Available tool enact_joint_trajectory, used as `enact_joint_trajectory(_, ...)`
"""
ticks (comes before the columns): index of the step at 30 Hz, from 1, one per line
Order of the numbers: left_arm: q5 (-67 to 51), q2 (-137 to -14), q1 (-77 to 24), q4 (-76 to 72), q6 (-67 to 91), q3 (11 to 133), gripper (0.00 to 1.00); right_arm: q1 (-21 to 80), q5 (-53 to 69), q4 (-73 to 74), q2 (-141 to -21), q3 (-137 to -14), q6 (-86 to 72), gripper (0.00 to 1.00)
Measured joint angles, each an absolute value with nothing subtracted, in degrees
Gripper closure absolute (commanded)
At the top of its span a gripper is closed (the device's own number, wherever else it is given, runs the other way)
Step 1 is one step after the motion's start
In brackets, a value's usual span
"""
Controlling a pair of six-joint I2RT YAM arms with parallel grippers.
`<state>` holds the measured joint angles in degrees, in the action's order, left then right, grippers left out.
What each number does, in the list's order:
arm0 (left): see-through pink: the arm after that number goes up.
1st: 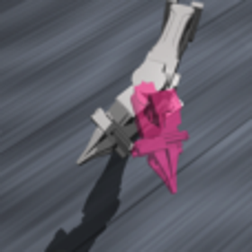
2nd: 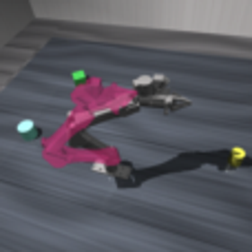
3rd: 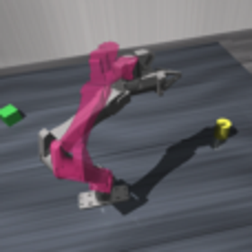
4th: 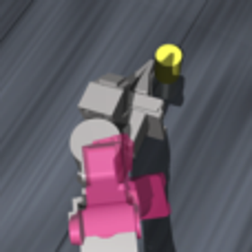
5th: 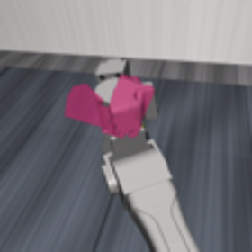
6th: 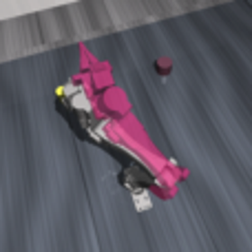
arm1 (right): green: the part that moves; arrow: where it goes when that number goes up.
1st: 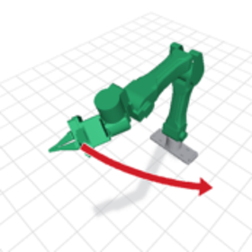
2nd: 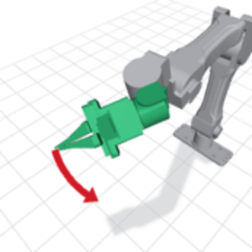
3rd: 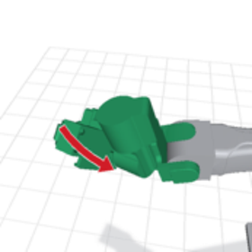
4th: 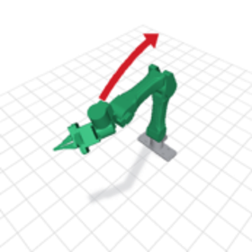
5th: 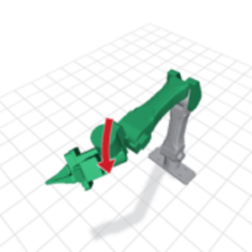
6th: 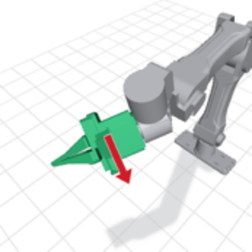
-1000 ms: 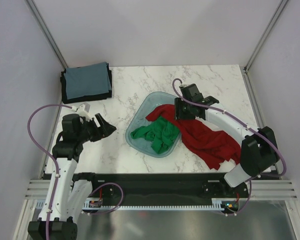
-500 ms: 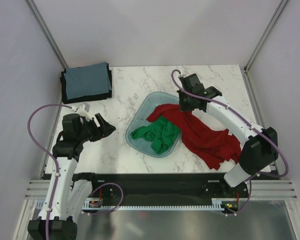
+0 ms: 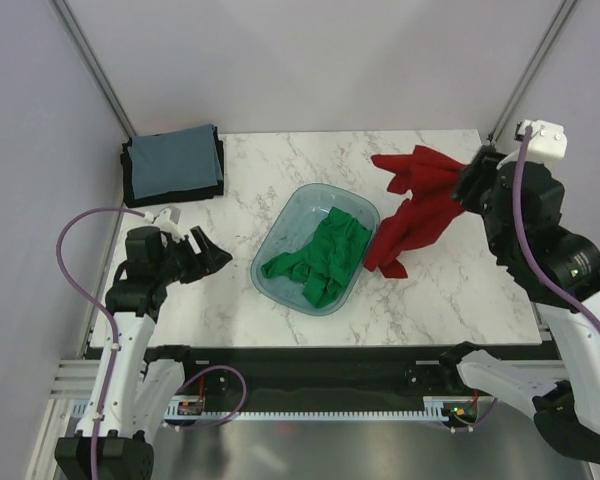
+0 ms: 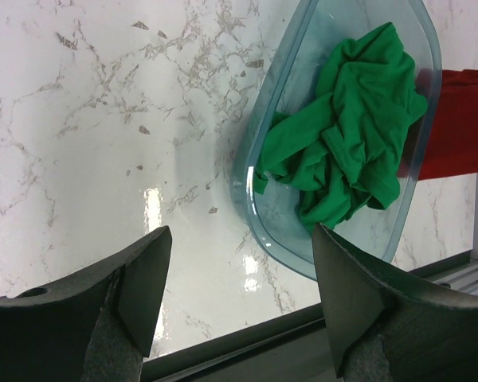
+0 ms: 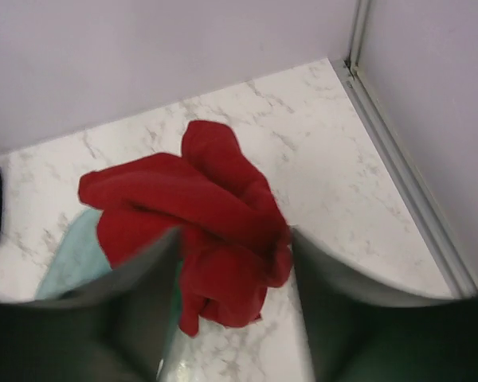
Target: Fold and stack the t-shirts
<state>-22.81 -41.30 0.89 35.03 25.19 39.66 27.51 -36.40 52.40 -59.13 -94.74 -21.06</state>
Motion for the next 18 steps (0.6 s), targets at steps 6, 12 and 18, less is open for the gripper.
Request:
enact_joint_trajectory(6, -23.33, -44.62, -1.69, 34.79, 25.19, 39.79, 0.20, 27.51, -35.55, 54.89, -58.87, -80.07, -24.82, 0.02)
enact_joint_trajectory(12, -22.85, -52.66, -10.00, 30.70, 25.34, 42.39, 0.20, 27.53, -32.56, 56.62, -61.54, -73.58, -26.81, 0.02)
enact_joint_trajectory(18, -18.96, -67.85, -19.49, 25.63, 25.47, 48.16, 0.21, 27.53, -28.86, 55.02, -58.24, -69.71, -27.88, 0.02)
